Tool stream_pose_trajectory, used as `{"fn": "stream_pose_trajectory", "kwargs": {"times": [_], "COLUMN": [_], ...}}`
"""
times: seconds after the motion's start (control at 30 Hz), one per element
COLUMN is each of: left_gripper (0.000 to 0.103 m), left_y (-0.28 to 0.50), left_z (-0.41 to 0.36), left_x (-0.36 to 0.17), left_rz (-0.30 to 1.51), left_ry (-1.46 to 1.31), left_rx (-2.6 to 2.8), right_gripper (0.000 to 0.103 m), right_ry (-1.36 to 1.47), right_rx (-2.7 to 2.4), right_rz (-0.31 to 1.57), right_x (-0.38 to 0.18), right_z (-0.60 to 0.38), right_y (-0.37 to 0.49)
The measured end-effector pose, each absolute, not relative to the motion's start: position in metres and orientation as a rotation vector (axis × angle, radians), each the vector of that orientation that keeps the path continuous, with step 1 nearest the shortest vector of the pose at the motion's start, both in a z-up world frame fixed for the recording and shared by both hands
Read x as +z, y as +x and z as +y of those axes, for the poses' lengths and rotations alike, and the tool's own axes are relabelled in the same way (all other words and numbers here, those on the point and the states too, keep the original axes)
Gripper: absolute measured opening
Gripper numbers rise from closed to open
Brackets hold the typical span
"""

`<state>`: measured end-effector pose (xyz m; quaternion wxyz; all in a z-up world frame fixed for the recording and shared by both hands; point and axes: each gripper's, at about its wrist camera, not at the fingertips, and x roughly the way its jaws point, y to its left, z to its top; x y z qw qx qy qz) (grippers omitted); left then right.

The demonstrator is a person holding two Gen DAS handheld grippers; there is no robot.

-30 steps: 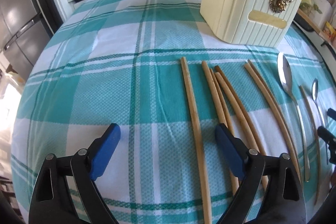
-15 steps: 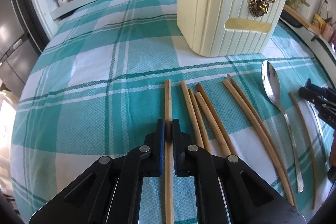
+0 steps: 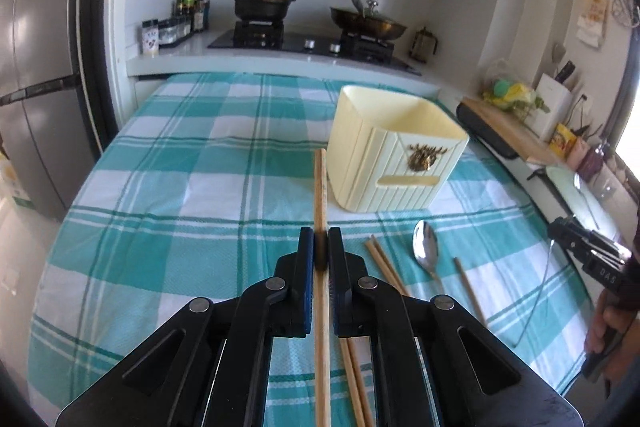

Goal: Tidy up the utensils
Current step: 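Close left tool on one wooden chopstick while right tool grasps the steel spoon, then lift chopstick with left tool into the cream holder while right tool drops spoon in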

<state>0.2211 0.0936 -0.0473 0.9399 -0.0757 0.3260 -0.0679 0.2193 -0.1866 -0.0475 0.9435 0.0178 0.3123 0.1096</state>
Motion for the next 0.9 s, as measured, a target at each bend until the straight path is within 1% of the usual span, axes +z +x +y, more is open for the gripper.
{"fn": "stream_pose_trajectory", "kwargs": {"times": [0.27, 0.57, 0.73, 0.9], "left_gripper": [0.005, 0.004, 0.004, 0.004], "left_y": [0.199, 0.196, 0.206, 0.241], "left_z": [0.102, 0.104, 0.101, 0.095], "left_x": [-0.027, -0.020, 0.004, 0.046], "left_rz": [0.573, 0.560, 0.538, 0.493], "left_ry": [-0.209, -0.225, -0.233, -0.240], "left_rx": [-0.143, -0.154, -0.204, -0.264], "right_gripper": [0.036, 0.036, 0.035, 0.035], "right_ry": [0.019, 0.010, -0.006, 0.014], "right_rx": [0.227, 0.249, 0.283, 0.333], "right_rz": [0.574, 0.543, 0.520, 0.487], "right_x": [-0.026, -0.006, 0.016, 0.055], "right_z": [-0.186, -0.186, -0.183, -0.178], "right_y": [0.194, 0.188, 0.199, 0.230]}}
